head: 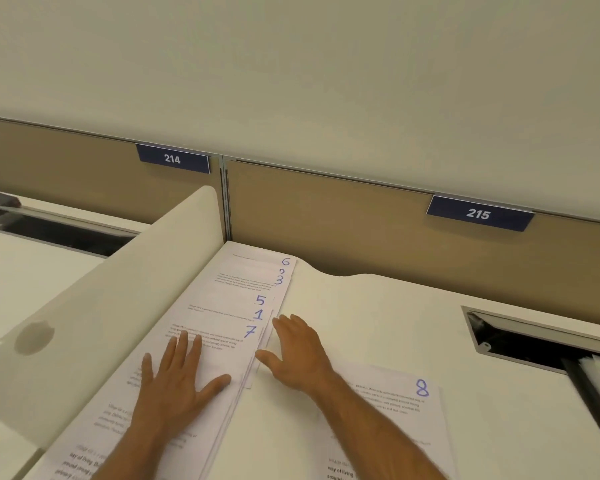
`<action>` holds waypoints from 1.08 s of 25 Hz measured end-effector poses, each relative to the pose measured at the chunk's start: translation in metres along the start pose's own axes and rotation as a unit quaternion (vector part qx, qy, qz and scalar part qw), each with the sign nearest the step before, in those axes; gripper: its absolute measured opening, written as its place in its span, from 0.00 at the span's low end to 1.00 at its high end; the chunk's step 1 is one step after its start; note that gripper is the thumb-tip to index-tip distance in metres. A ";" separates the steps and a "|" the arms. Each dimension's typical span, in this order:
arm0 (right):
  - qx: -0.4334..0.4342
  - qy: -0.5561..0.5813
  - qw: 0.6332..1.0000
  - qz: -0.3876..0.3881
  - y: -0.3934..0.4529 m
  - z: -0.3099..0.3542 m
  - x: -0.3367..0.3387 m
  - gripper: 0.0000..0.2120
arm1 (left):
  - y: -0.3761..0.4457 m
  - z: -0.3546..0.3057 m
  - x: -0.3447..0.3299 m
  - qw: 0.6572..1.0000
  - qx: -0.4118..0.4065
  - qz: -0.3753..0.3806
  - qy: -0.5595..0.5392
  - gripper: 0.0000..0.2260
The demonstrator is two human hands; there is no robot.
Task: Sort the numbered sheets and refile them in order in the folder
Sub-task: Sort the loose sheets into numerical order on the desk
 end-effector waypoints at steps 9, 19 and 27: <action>0.005 -0.061 0.998 0.029 0.042 0.018 -0.053 0.57 | -0.003 0.005 -0.013 0.999 0.003 -0.046 0.019 0.48; 0.019 0.043 0.997 0.058 0.034 0.035 -0.060 0.54 | -0.004 0.006 -0.015 0.998 -0.002 -0.051 0.025 0.47; -0.082 0.321 0.944 0.000 0.031 0.052 -0.044 0.17 | -0.004 0.004 -0.014 0.999 -0.004 -0.034 0.021 0.47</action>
Point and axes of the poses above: each hand's wrist, its own y-axis towards the middle knuckle, its own x-axis out of the back of the hand, z = x × y, the point moved 8 cm from there along y, towards the middle knuckle, and after that the axes turned 15 degrees about -x, right-handed, at the moved point
